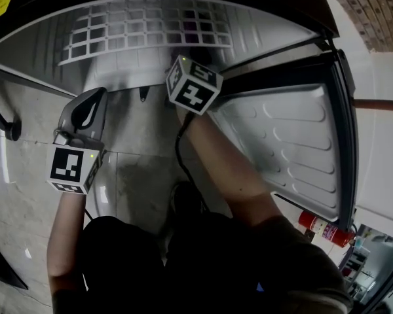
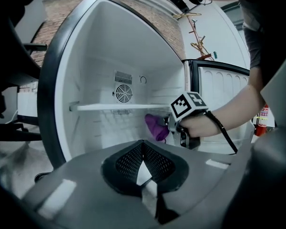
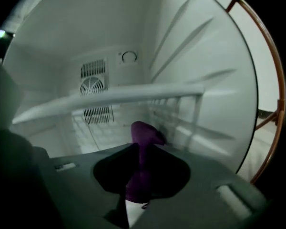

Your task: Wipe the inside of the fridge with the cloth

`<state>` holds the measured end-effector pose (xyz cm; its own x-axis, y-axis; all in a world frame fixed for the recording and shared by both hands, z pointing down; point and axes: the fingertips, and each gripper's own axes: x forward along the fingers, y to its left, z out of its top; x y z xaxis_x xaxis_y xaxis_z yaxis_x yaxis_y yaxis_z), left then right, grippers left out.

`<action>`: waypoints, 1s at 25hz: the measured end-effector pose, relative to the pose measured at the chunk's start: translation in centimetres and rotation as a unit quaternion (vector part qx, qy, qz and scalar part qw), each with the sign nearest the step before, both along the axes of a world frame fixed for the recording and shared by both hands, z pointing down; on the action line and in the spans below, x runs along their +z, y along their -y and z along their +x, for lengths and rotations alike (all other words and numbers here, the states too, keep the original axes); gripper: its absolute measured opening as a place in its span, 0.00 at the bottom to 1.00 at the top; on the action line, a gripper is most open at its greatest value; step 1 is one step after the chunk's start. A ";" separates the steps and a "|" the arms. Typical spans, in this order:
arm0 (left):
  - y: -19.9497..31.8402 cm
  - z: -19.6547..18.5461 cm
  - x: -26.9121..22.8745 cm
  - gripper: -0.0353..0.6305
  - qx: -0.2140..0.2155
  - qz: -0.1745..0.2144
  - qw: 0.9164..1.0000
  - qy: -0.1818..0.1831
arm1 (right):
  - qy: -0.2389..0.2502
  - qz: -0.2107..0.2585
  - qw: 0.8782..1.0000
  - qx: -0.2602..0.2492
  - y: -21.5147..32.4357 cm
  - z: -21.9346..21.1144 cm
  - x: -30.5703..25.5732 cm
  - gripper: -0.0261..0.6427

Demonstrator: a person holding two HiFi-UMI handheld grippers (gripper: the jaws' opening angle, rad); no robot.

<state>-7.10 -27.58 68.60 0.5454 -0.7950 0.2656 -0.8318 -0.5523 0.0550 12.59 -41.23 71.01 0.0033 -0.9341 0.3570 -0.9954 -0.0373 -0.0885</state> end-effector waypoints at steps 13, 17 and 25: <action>-0.7 -0.3 -0.6 0.08 0.005 0.002 1.000 -0.002 | 0.073 -0.033 0.994 0.075 -0.5 2.2 -0.2 0.12; -0.9 -1.1 -0.4 0.08 -0.001 0.005 1.000 0.004 | 0.090 -0.078 0.987 0.105 -0.7 2.6 2.8 0.12; -1.4 -2.7 -0.3 0.08 -0.017 0.004 1.000 0.006 | 0.045 -0.138 0.983 0.114 -2.3 3.3 8.0 0.12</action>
<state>-9.80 -26.18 68.32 0.5146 -0.8156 0.2646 -0.8509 -0.5238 0.0404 15.85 -38.90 79.03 0.1577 -0.7810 0.6043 -0.9472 -0.2927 -0.1311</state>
